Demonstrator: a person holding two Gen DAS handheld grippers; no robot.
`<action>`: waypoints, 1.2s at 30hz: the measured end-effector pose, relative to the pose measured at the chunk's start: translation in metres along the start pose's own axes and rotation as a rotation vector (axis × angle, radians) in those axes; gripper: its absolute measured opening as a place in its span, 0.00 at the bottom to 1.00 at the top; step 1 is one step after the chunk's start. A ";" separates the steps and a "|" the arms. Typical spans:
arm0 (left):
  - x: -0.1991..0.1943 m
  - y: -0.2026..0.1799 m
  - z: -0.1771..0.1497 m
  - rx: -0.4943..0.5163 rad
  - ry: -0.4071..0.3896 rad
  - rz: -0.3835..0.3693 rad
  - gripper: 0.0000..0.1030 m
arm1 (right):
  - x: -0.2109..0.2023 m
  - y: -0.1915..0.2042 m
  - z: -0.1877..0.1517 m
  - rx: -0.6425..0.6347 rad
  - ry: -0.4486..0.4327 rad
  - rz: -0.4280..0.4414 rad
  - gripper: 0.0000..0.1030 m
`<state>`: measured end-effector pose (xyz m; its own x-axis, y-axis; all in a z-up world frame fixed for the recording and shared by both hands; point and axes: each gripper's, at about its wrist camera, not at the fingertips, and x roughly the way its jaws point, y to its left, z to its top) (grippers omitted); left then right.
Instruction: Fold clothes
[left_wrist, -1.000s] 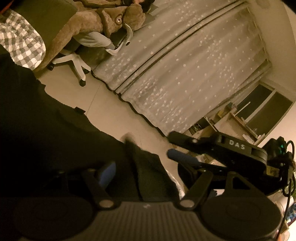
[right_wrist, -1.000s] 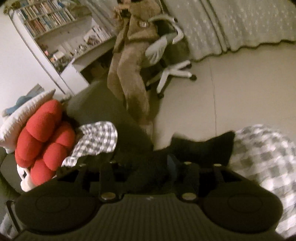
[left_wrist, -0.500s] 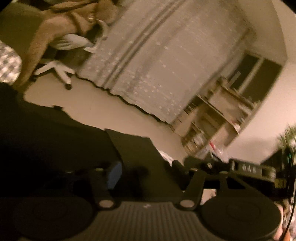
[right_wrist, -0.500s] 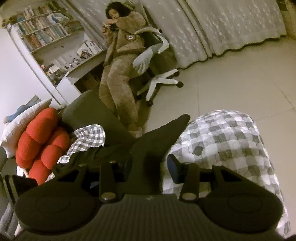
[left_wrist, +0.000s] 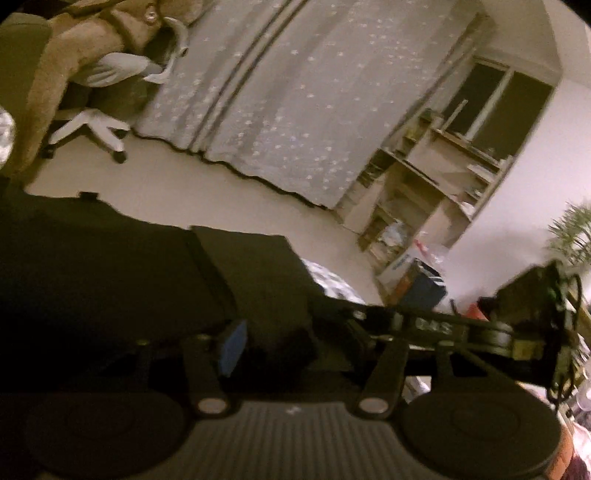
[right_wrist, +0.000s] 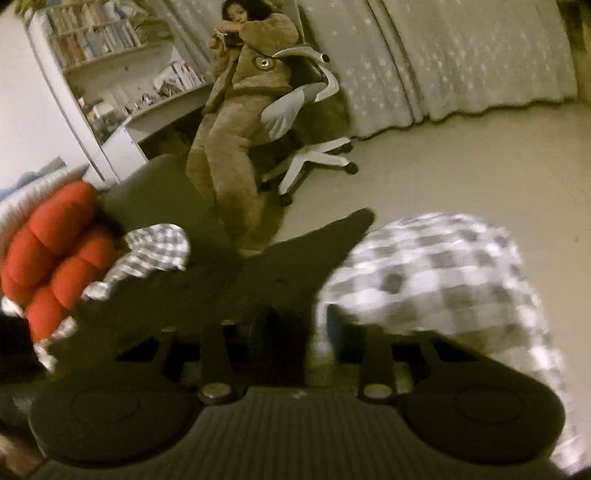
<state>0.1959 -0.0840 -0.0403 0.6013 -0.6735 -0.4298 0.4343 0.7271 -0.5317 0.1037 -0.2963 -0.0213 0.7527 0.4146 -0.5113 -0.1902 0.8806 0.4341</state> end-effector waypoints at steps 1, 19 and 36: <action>-0.003 0.002 0.001 -0.006 -0.005 0.013 0.59 | -0.003 -0.002 0.000 0.019 0.002 0.008 0.25; -0.132 0.070 0.031 -0.203 -0.215 0.420 0.82 | 0.027 0.105 0.016 -0.140 0.099 0.034 0.60; -0.239 0.159 0.026 -0.412 -0.327 0.705 0.81 | 0.120 0.206 -0.002 -0.141 0.189 0.211 0.60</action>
<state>0.1391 0.1956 -0.0031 0.8277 0.0317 -0.5603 -0.3490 0.8108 -0.4698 0.1536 -0.0646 0.0048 0.5598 0.6151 -0.5552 -0.4255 0.7883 0.4444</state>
